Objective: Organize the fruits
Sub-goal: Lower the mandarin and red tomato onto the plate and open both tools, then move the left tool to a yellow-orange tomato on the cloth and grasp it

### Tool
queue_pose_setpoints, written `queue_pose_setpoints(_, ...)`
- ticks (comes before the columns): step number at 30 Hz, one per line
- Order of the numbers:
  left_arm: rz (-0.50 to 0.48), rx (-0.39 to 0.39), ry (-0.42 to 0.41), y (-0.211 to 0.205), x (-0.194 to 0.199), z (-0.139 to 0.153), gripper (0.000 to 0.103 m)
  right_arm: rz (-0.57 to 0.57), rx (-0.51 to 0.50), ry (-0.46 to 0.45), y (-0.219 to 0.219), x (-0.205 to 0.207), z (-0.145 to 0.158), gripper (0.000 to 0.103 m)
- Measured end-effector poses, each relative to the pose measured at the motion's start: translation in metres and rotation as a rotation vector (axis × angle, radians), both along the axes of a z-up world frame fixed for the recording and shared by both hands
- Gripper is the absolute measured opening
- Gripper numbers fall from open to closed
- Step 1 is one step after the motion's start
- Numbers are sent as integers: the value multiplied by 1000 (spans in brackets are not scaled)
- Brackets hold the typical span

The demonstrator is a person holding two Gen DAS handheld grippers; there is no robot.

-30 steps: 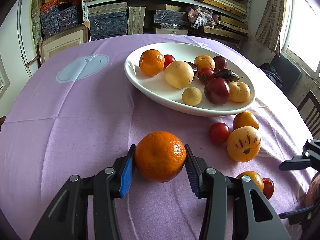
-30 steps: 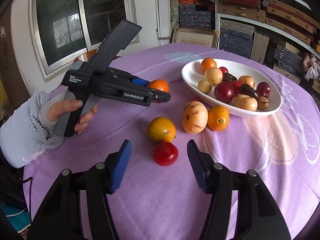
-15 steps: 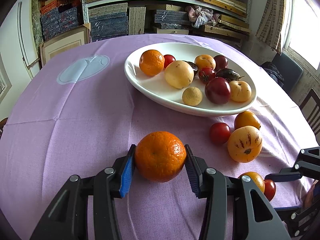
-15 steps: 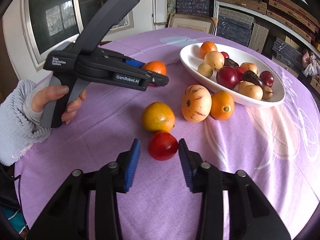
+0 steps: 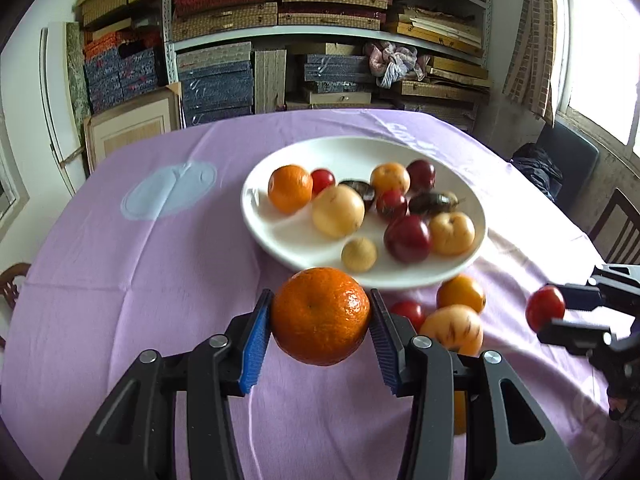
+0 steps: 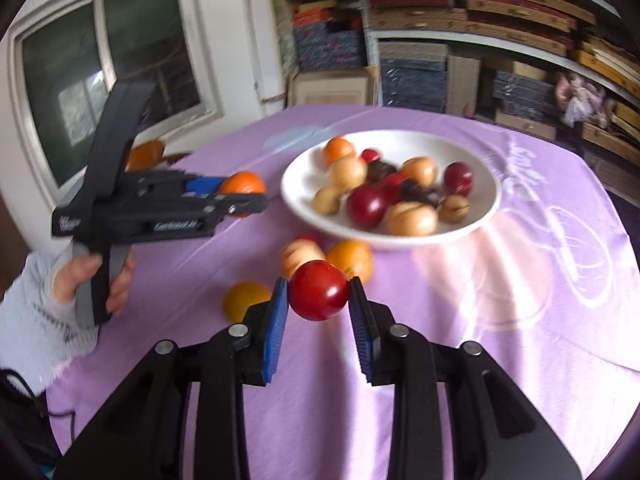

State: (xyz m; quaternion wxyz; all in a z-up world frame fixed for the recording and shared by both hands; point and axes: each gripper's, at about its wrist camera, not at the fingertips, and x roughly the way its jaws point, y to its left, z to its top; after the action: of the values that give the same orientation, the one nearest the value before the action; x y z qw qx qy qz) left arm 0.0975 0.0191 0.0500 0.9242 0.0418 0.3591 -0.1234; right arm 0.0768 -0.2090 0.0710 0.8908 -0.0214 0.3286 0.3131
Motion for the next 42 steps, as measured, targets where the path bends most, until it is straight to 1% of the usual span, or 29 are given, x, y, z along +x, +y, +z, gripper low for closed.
queue_pose_setpoints(2,0,-16,8,-6,15,5,47,-38,4,-15,-1,16,9,30)
queue_pose_setpoints(4,17,-14,8,-10,30,6,47,-69,-18,-44,5,35,17,30)
queue_pose_setpoints(8,65,-16,19,-14,59,3,48,-103,-5,-50,21,70,17,30)
queue_pose_setpoints(9,69,-19,24,-14,63,2,49,-122,16,-67,23,75,15,34)
queue_pose_setpoints(10,77,-16,17,-13,63,1,63,-131,39,-83,23,77,13,56)
queue_pose_setpoints(11,94,-12,-6,-11,61,1,86,-140,48,-89,23,77,10,69)
queue_pose_setpoints(12,102,-16,-29,-7,59,2,91,-152,42,-100,22,77,8,83)
queue_pose_setpoints(13,106,-20,-44,-5,57,4,94,-159,49,-125,17,72,9,84)
queue_pose_setpoints(14,103,-25,-43,-1,56,5,94,-158,63,-134,13,70,10,84)
queue_pose_setpoints(17,93,-61,-38,7,50,10,94,-167,101,-129,-1,63,16,85)
queue_pose_setpoints(20,75,-40,-34,8,38,12,94,-179,92,-134,-8,52,23,92)
queue_pose_setpoints(22,43,-20,-24,4,25,13,94,-195,88,-152,-16,35,27,99)
queue_pose_setpoints(24,7,-4,-20,-1,7,12,94,-220,93,-167,-28,17,28,99)
queue_pose_setpoints(25,-26,5,-8,-5,-5,7,96,-228,99,-168,-34,9,28,99)
queue_pose_setpoints(27,-64,32,14,-14,-20,-1,97,-254,117,-165,-48,-2,23,99)
queue_pose_setpoints(29,-80,55,24,-20,-32,-8,97,-289,136,-141,-57,-5,17,99)
queue_pose_setpoints(32,-125,44,48,-30,-46,-17,97,-299,179,-115,-67,-4,17,99)
queue_pose_setpoints(33,-133,54,49,-33,-48,-20,97,-305,183,-113,-70,-4,16,99)
queue_pose_setpoints(36,-129,114,54,-40,-47,-34,98,-312,182,-108,-72,-5,14,99)
queue_pose_setpoints(39,-132,106,87,-39,-43,-42,98,-304,170,-99,-69,-4,11,99)
queue_pose_setpoints(42,-101,136,75,-31,-43,-44,98,-291,154,-97,-64,-3,10,99)
